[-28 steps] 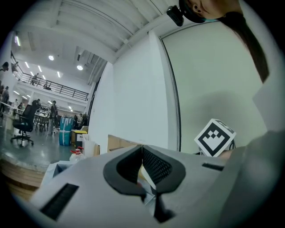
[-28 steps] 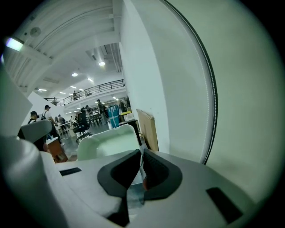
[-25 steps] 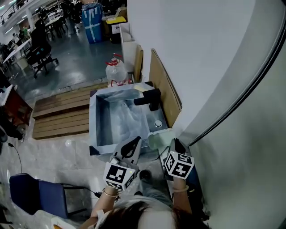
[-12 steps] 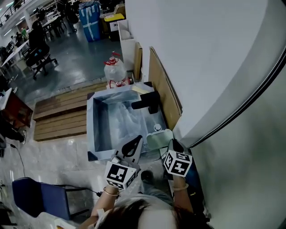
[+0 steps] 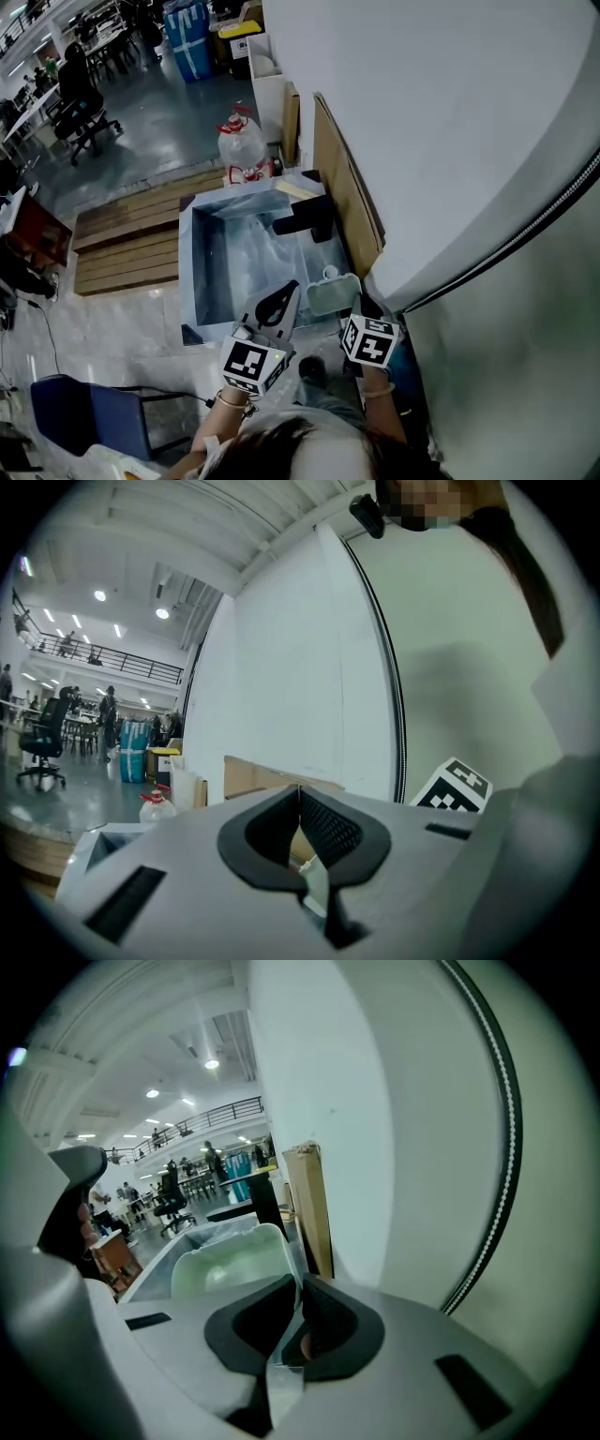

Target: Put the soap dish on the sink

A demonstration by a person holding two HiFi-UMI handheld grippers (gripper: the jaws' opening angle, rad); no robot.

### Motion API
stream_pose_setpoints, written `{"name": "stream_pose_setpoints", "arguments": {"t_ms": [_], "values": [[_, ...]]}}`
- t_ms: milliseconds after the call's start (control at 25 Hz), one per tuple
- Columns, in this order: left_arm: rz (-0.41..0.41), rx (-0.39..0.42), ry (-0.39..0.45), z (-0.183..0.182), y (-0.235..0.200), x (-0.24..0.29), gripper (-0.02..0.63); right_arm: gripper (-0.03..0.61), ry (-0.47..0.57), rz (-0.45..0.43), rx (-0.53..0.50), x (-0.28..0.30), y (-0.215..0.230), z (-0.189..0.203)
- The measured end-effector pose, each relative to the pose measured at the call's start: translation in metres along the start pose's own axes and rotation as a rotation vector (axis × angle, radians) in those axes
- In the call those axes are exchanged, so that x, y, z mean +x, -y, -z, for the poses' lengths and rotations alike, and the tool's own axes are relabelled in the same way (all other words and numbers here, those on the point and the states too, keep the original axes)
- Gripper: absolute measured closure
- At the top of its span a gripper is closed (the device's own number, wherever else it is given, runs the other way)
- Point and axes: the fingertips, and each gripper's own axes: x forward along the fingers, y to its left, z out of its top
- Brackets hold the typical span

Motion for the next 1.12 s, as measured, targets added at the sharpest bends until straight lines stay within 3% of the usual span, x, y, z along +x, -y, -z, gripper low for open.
{"name": "stream_pose_setpoints", "arguments": {"t_ms": [840, 1000, 1120], "values": [[0.023, -0.013, -0.061, 0.029, -0.016, 0.042, 0.604, 0.537, -0.164, 0.039, 0.025, 0.059, 0.015, 0.043], [0.006, -0.07, -0.111, 0.04, -0.019, 0.045, 0.604, 0.538, -0.188, 0.039, 0.036, 0.068, 0.015, 0.05], [0.008, -0.069, -0.114, 0.044, -0.022, 0.048, 0.604, 0.538, -0.198, 0.045, 0.035, 0.071, 0.015, 0.052]]}}
